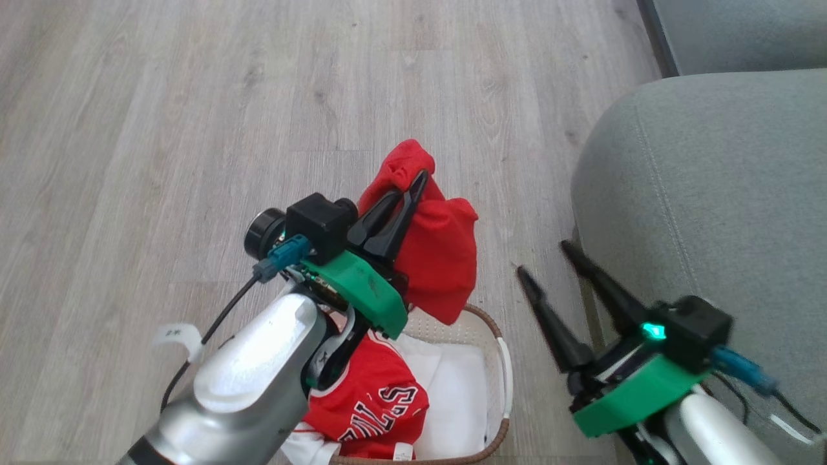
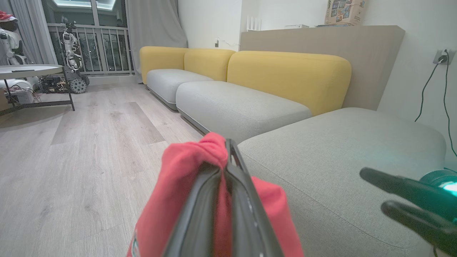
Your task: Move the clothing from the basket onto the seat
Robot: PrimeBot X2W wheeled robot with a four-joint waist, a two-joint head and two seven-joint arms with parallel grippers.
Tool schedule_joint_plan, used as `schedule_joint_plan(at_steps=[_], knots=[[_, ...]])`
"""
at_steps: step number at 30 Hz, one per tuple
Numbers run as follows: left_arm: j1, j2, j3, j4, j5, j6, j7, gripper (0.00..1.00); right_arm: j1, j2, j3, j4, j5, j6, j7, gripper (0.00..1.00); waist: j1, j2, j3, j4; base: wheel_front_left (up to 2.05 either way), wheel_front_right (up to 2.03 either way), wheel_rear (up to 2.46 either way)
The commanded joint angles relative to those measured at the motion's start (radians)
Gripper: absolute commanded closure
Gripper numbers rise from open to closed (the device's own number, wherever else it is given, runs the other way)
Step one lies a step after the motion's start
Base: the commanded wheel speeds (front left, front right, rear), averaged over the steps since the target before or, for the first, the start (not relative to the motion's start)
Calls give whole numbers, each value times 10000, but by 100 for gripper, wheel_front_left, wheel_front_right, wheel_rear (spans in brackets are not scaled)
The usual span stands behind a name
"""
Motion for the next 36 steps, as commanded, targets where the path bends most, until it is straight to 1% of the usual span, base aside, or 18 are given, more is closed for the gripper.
schedule_joint_plan(at_steps=[1,7,8,13,19,26,31,32,33,34,35,36], knots=[[-719,141,357,-364,-23,59,9,100,-639,-246,423,-116,103,-2,-65,0,1,-1,33,59,0,0,0],[-861,-49,198,-479,-56,-17,110,100,-1313,-448,1859,896,769,-2,-65,0,1,-1,69,278,0,0,0],[-861,-49,198,-479,-56,-17,110,100,-1313,-448,1859,896,769,-2,-65,0,1,-1,69,278,0,0,0],[-905,-211,-1,-692,-72,-78,230,100,-1980,-501,2750,1826,1232,-2,-65,0,1,-1,36,512,0,0,0],[-842,-375,-250,-1022,-141,-150,386,100,-2760,-240,3424,2774,1583,-2,-65,0,1,-1,-41,801,0,0,0],[-657,-507,-588,-1236,-214,-237,561,100,-3425,68,4017,3589,1953,-2,-65,0,1,-1,-128,1157,0,0,0],[-593,-565,-733,-1336,-266,-275,628,100,-3665,334,4054,3935,2065,-2,-65,0,1,-1,-129,1302,0,0,0],[-583,-562,-744,-1339,-275,-273,632,100,-3676,376,3971,3902,2065,-2,-65,15,1,-1,-124,1317,0,0,0],[-573,-555,-752,-1338,-281,-266,635,100,-3666,406,3885,3864,2048,-2,-65,58,1,-1,-120,1326,0,0,0],[-562,-548,-754,-1338,-291,-257,638,100,-3650,421,3817,3833,2008,-2,-65,89,1,-1,-115,1330,0,0,0],[-549,-537,-753,-1338,-301,-244,640,100,-3629,430,3741,3790,1968,-2,-65,100,1,-1,-107,1326,0,0,0],[-536,-523,-750,-1335,-310,-229,641,100,-3597,431,3643,3737,1922,-2,-65,100,1,-1,-100,1318,0,0,0]])
